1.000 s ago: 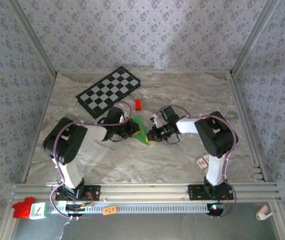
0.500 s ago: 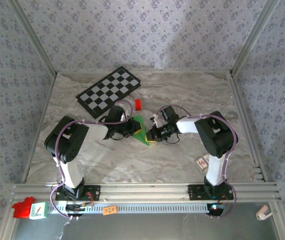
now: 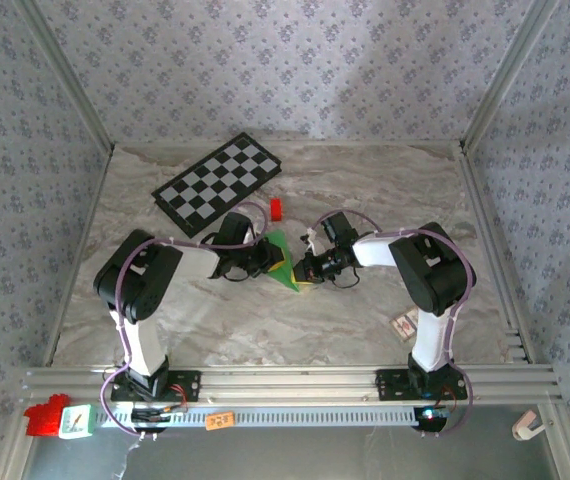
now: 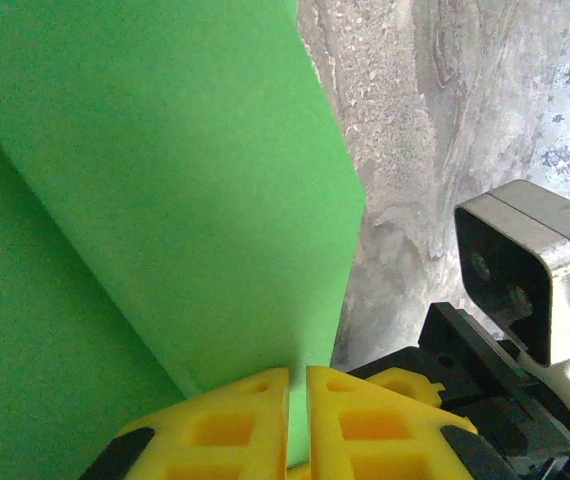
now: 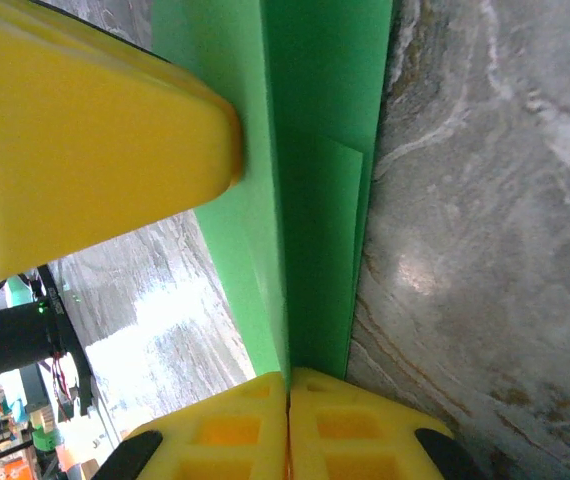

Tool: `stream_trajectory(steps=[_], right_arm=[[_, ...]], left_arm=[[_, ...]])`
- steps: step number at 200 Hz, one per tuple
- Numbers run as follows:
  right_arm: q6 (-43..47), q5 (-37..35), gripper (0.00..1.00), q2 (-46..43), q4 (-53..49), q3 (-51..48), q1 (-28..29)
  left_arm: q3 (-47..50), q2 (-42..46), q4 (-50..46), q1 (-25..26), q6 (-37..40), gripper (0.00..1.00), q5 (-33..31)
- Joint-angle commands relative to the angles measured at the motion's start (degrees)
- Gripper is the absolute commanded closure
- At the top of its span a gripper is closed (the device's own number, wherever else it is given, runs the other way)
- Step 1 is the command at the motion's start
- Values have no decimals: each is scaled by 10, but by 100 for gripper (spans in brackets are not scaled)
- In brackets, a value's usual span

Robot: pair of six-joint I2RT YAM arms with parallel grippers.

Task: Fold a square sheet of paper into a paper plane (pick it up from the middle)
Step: Fourth fold the wing at the center of the table.

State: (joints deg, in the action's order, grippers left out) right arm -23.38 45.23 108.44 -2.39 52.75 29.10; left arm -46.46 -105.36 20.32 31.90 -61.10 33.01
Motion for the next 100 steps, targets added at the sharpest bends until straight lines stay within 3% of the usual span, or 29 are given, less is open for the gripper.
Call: stream_trajectory(steps=[1,100], right_arm=[[2,-34,91,22,-38,-1,-5],[3,-43,93,25,-54,4,-6]], left_arm=[[-15,-7,-16,2,-1,87,-10],[-23,-18,-17,2,-3,86,-15]])
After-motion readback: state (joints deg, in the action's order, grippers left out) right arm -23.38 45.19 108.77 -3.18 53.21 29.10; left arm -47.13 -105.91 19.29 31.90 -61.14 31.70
